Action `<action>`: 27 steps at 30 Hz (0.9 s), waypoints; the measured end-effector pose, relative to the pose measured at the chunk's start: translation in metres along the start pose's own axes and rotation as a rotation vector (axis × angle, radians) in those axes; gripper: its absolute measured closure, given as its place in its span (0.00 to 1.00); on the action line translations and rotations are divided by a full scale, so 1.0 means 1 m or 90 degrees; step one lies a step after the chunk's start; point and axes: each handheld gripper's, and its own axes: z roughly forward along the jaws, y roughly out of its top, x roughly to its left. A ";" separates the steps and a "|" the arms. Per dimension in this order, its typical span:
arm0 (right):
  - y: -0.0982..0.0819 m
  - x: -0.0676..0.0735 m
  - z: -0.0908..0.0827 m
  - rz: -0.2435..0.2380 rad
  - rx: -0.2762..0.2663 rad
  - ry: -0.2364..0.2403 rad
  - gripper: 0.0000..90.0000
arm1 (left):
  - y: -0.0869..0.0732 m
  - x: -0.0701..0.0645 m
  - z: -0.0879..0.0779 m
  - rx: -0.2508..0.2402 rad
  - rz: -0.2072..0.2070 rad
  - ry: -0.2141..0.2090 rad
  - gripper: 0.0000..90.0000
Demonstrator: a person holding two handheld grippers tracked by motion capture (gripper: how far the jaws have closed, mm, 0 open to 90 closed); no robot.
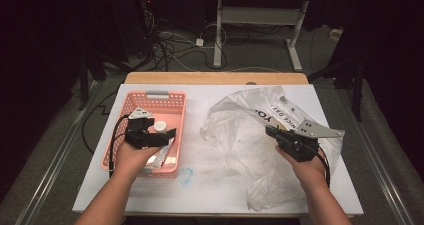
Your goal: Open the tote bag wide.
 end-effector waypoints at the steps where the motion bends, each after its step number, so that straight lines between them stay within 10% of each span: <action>1: 0.000 0.000 0.000 0.001 0.000 0.000 1.00 | 0.001 0.000 0.001 0.009 0.003 0.002 0.16; 27: 0.002 -0.001 -0.003 -0.001 -0.007 0.002 1.00 | 0.007 0.003 0.053 0.295 -0.005 0.002 0.45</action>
